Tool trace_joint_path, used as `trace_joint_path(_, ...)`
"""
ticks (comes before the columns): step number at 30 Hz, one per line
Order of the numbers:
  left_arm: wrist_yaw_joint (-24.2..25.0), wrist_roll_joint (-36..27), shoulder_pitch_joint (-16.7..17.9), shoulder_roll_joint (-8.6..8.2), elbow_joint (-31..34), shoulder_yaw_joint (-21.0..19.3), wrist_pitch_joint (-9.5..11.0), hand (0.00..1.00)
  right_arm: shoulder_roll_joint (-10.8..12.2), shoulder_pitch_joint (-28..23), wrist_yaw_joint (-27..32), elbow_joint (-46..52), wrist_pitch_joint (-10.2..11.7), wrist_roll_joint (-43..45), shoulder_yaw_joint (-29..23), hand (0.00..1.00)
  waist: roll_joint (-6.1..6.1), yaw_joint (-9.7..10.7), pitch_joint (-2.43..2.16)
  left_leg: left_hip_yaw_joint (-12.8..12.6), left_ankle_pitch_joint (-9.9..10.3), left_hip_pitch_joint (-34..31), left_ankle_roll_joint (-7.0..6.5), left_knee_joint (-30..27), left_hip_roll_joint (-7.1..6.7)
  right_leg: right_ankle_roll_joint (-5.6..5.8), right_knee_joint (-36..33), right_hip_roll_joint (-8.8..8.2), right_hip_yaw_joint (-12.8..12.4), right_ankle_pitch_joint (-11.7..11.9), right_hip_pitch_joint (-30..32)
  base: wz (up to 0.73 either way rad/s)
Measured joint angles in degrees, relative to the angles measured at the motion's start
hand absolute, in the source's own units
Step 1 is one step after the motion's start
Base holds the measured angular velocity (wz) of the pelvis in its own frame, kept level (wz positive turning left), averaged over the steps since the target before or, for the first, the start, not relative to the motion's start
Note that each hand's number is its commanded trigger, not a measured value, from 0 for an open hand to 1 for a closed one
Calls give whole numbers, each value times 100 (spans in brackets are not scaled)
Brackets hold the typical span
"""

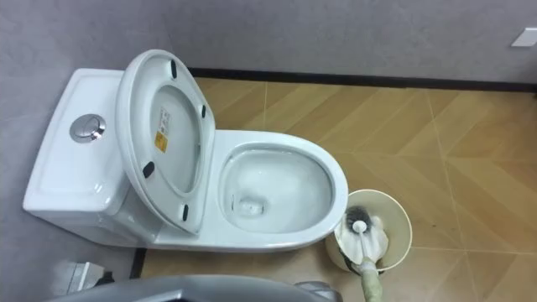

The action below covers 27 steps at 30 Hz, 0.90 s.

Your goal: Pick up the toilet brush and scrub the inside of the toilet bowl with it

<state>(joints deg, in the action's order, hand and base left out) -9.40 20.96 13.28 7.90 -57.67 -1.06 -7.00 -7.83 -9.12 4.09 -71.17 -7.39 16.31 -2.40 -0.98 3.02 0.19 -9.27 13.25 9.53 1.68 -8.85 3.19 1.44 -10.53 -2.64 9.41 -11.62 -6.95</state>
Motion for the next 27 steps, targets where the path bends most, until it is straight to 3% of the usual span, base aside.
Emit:
trace_joint_path(10, 138, -271, -43, 6, -2, 5, 72, 0, -2, 7, 158, 133, 60, 294, -24, 0, 17, -11, 2, -2, 0, -1, 0, 12, 0, -3, -23, 29, -163, -5, 43, -2)
trace_joint_path(21, -174, -341, -40, 9, 10, -101, 420, 0, -26, 9, 1385, 729, 670, 314, -224, 0, 39, -30, -4, -12, 0, -37, 0, 13, -1, -4, -5, 39, -187, -5, 70, -1)
trace_joint_path(27, -302, -332, -52, 13, 31, -106, 512, 0, -33, 16, 1614, 745, 782, 221, -224, 0, 71, -40, -15, -13, 0, -98, 0, 5, 0, -4, 0, 37, -169, -4, 112, 0)
